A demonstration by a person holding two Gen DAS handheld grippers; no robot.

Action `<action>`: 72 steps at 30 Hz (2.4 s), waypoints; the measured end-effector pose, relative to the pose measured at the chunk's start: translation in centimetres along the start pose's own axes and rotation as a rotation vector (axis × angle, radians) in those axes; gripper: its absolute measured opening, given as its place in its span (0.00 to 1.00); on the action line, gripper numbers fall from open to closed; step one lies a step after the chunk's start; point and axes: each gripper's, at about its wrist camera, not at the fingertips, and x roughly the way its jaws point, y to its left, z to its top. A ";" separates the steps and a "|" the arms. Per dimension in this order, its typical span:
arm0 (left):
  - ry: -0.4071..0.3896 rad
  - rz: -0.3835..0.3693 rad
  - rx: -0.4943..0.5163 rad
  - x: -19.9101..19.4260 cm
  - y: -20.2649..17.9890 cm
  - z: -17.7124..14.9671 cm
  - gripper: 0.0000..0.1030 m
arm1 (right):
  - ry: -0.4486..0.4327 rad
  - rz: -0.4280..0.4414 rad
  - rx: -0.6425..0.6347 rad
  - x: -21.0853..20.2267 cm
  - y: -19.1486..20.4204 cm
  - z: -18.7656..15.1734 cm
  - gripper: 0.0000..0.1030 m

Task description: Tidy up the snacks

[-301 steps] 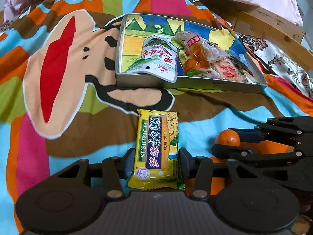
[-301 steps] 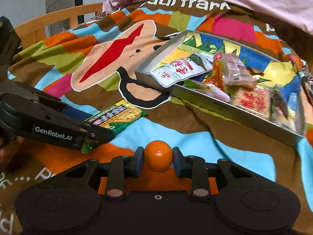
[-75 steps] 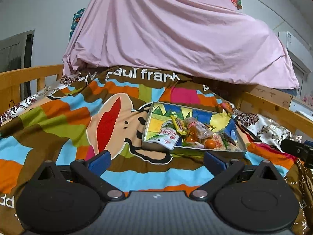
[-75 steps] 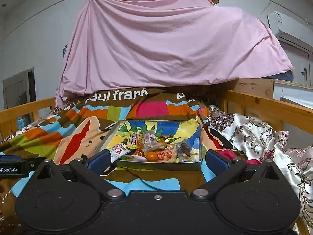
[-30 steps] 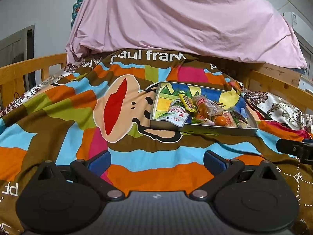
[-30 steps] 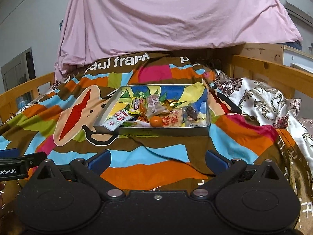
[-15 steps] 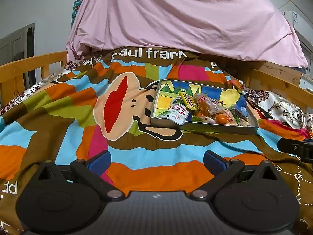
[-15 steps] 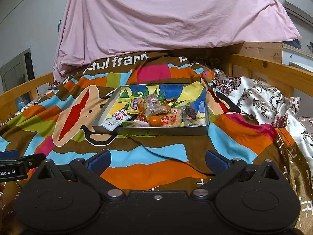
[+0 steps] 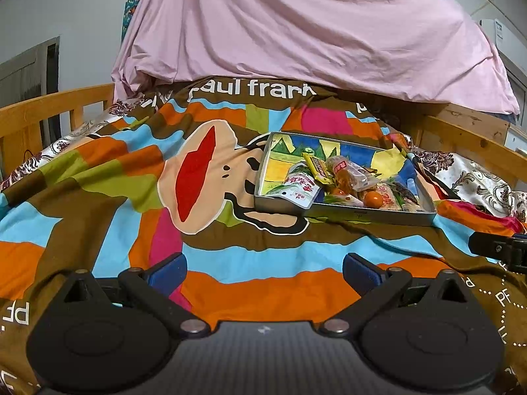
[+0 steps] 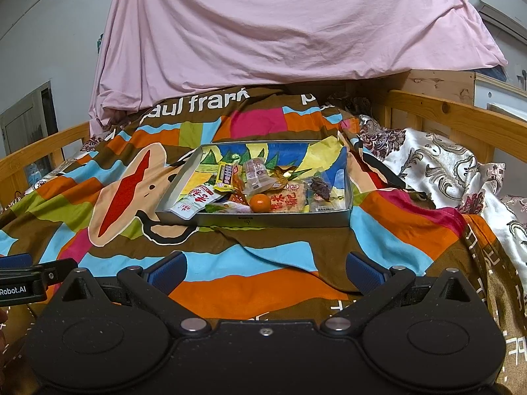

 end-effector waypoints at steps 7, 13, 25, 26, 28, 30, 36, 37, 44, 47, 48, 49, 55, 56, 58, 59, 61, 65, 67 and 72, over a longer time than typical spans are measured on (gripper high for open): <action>0.001 0.000 -0.001 0.0 0.0 0.0 1.00 | 0.000 0.000 0.000 0.0 0.0 0.0 0.99; 0.001 0.000 -0.001 0.0 0.1 -0.1 1.00 | 0.000 0.000 0.000 0.0 0.0 0.0 0.99; 0.002 -0.002 -0.002 0.0 0.1 0.0 1.00 | 0.002 0.001 0.001 0.0 0.0 0.0 0.99; 0.002 -0.001 -0.002 0.0 0.1 0.0 1.00 | 0.001 0.001 0.000 0.0 0.0 0.0 0.99; 0.002 -0.001 -0.001 0.0 0.1 0.0 1.00 | 0.001 0.000 0.000 0.0 0.0 0.0 0.99; 0.003 -0.001 -0.003 0.0 0.1 0.0 1.00 | 0.001 0.001 0.001 0.0 0.0 0.0 0.99; 0.003 -0.001 -0.002 0.0 0.1 0.1 1.00 | 0.001 0.001 0.001 0.0 0.0 0.0 0.99; 0.002 -0.001 -0.002 0.0 0.1 0.0 1.00 | 0.001 0.001 0.001 0.0 0.0 0.0 0.99; 0.003 -0.001 -0.002 0.0 0.1 0.1 1.00 | 0.002 0.000 0.001 0.1 0.0 0.0 0.99; 0.004 -0.002 0.000 0.1 0.1 0.0 1.00 | 0.002 0.001 0.001 0.1 0.0 0.0 0.99; 0.005 -0.001 0.000 0.1 0.2 -0.1 1.00 | 0.002 0.000 0.001 0.1 0.0 0.0 0.99; 0.006 0.008 0.000 0.1 0.1 0.0 1.00 | 0.002 0.001 0.001 0.1 0.0 0.0 0.99; 0.018 0.138 0.052 0.0 -0.4 -0.6 1.00 | 0.003 0.000 0.001 0.1 0.0 0.0 0.99; 0.016 0.131 0.050 -0.1 -0.4 -0.5 1.00 | 0.003 0.000 0.001 0.1 0.0 0.0 0.99; 0.015 0.116 0.045 -0.4 -0.4 -0.5 1.00 | 0.003 0.000 0.001 0.1 0.0 0.1 0.99; 0.015 0.113 0.045 -0.4 -0.5 -0.3 1.00 | 0.003 0.001 0.001 0.1 0.0 0.0 0.99; 0.014 0.114 0.046 -0.5 -0.6 -0.3 1.00 | 0.004 0.000 0.001 0.1 0.0 0.0 0.99; 0.012 0.117 0.043 -0.5 -0.5 -0.1 1.00 | 0.003 0.000 0.001 0.1 0.0 0.1 0.99; 0.011 0.118 0.043 -0.6 -0.5 -0.1 1.00 | 0.004 0.000 0.001 0.1 0.0 0.1 0.99; 0.005 0.111 0.051 -0.7 -0.6 0.1 1.00 | 0.005 0.000 0.001 0.1 0.0 0.1 0.99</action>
